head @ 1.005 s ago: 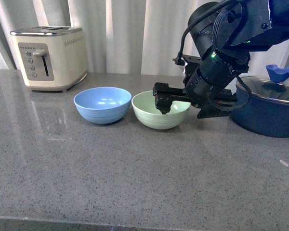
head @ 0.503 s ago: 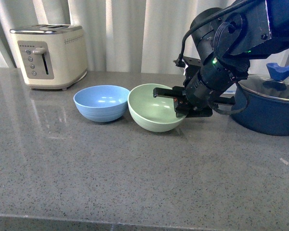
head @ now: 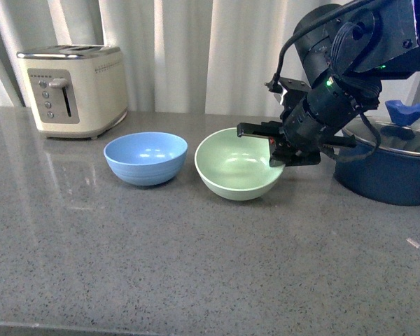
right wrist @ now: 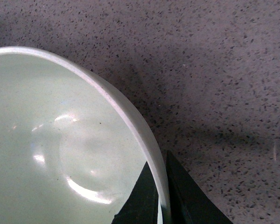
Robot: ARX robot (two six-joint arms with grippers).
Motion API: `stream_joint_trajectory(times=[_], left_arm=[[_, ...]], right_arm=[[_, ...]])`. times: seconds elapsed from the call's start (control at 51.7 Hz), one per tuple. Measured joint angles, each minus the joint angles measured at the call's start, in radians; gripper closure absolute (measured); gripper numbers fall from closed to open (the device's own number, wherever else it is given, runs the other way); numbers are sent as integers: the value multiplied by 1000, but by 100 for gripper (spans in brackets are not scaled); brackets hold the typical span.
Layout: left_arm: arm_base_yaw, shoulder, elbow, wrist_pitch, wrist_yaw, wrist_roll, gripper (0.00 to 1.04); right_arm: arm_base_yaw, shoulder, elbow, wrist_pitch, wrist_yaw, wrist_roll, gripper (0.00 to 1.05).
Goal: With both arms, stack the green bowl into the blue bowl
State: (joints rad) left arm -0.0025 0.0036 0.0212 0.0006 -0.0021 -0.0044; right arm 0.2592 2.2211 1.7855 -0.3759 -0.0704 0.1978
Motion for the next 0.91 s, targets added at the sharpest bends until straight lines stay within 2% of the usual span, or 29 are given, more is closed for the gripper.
stream_joint_trajectory(times=[0.348,0.909], left_arm=[[0,0,0,0,0,0,7],[0,0,0,0,0,0,7]], right_arm=[[0,-35,90,-24,-48,-19,103],[138,76,330,-80,-117,-63,103]])
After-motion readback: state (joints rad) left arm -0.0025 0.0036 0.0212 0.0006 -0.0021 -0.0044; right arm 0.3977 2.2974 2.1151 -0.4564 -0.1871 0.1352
